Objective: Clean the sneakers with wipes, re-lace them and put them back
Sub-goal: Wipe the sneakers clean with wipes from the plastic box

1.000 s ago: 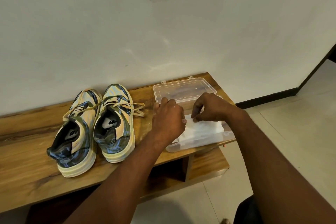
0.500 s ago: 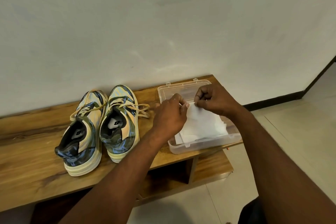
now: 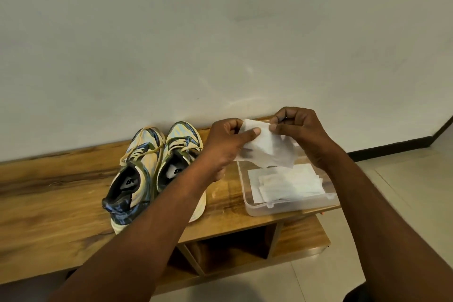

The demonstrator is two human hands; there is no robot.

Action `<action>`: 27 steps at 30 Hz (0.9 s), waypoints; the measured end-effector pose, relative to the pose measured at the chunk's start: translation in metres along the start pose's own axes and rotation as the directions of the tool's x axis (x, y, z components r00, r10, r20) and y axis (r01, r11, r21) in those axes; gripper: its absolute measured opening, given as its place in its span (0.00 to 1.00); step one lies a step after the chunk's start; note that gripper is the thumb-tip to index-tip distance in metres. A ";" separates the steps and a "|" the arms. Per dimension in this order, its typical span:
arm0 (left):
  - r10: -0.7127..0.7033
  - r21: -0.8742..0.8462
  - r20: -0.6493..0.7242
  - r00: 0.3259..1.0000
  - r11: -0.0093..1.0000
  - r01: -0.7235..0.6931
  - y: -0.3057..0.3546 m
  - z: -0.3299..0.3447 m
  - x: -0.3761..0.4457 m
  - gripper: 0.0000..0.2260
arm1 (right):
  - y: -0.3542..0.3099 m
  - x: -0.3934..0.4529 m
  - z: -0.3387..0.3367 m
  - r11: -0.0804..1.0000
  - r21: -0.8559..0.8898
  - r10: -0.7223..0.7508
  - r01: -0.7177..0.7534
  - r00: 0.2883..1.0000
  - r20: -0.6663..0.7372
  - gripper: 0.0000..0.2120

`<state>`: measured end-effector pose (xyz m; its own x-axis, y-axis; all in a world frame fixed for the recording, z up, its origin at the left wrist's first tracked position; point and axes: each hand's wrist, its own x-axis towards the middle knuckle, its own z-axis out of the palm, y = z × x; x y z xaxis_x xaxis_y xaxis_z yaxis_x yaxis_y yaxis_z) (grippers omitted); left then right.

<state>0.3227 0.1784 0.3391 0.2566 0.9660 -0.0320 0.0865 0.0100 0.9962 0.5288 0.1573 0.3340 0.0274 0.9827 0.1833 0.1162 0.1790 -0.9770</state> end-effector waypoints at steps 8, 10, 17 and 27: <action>0.201 0.287 -0.116 0.973 0.944 -0.161 0.022 -0.061 -0.039 0.09 | -0.045 -0.007 0.067 0.989 -0.144 0.051 -0.020 0.975 0.215 0.12; 0.073 0.145 -0.133 0.988 0.988 -0.053 0.021 -0.078 -0.054 0.15 | -0.046 -0.004 0.087 0.985 -0.174 0.018 0.001 0.994 0.111 0.08; -0.111 -0.221 -0.209 0.972 0.973 0.063 -0.001 -0.114 -0.068 0.17 | -0.031 -0.004 0.152 0.856 -0.473 -0.260 0.207 0.965 -0.047 0.07; -0.105 -0.355 -0.015 0.994 0.930 0.093 -0.019 -0.147 -0.064 0.18 | -0.002 -0.014 0.181 0.758 -0.523 -0.420 0.390 0.905 0.067 0.18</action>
<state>0.1631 0.1540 0.3342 0.2318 0.9634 -0.1349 -0.2379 0.1906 0.9524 0.3482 0.1516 0.3138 -0.0903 0.8177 0.5685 0.6183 0.4935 -0.6117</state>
